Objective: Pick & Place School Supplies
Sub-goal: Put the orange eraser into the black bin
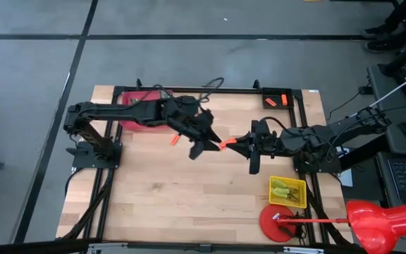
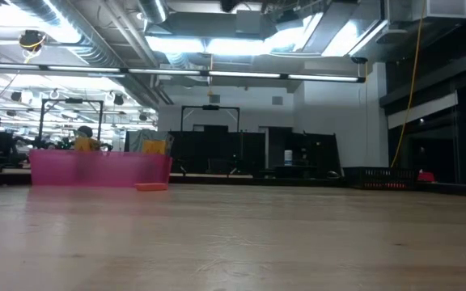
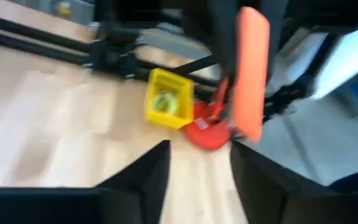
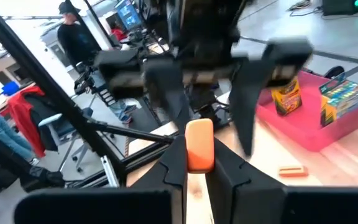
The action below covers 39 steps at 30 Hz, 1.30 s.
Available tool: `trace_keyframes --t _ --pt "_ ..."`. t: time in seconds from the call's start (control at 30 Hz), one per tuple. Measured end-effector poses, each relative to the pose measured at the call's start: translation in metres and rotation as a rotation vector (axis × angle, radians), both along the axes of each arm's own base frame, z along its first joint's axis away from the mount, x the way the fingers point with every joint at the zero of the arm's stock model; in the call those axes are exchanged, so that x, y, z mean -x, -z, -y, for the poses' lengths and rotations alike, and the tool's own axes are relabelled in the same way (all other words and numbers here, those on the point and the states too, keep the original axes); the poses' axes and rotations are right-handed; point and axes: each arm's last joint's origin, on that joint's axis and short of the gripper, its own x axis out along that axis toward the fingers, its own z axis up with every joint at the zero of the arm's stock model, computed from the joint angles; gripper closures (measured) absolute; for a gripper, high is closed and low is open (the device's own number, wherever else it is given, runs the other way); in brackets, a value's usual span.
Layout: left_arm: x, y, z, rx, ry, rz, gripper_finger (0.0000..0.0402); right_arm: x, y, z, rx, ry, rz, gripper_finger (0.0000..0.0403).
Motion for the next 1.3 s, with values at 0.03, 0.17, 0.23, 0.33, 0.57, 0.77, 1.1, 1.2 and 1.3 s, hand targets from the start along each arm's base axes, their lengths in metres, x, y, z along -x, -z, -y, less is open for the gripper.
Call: trace_keyframes --t 0.03,0.17,0.23,0.33,0.57,0.77,1.1,1.2,1.3 --pt "0.006 -0.002 -0.001 -0.029 -0.012 -0.015 0.0228 0.000 0.000 0.000 0.001 0.000 -0.002 0.0371" --pt "0.033 -0.007 -0.002 -0.163 -0.091 -0.126 0.0190 0.002 0.004 0.003 0.033 0.055 -0.050 0.0371" --pt "0.045 -0.008 0.002 -0.230 -0.142 -0.188 0.0187 0.006 0.010 0.014 0.061 0.161 -0.123 0.0371" --pt "0.061 -0.016 0.015 -0.343 -0.257 -0.212 0.0190 0.022 0.021 0.038 0.021 0.412 -0.254 0.0371" --pt "0.087 -0.018 0.053 -0.582 -0.625 -0.228 0.0214 0.064 0.045 0.095 -0.199 0.957 -0.445 0.0371" --pt "0.087 -0.010 0.069 -0.539 -0.661 -0.245 0.0228 0.083 0.051 0.150 -0.251 1.233 -0.574 0.0371" --pt "0.086 -0.009 0.077 -0.516 -0.696 -0.215 0.0242 0.084 0.069 0.234 -0.260 1.282 -0.750 0.0371" --pt "0.088 -0.009 0.082 -0.503 -0.717 -0.196 0.0245 0.083 0.086 0.257 -0.290 1.282 -0.855 0.0371" --pt "0.090 -0.010 0.089 -0.489 -0.732 -0.175 0.0245 0.080 0.103 0.275 -0.301 1.256 -0.941 0.0371"
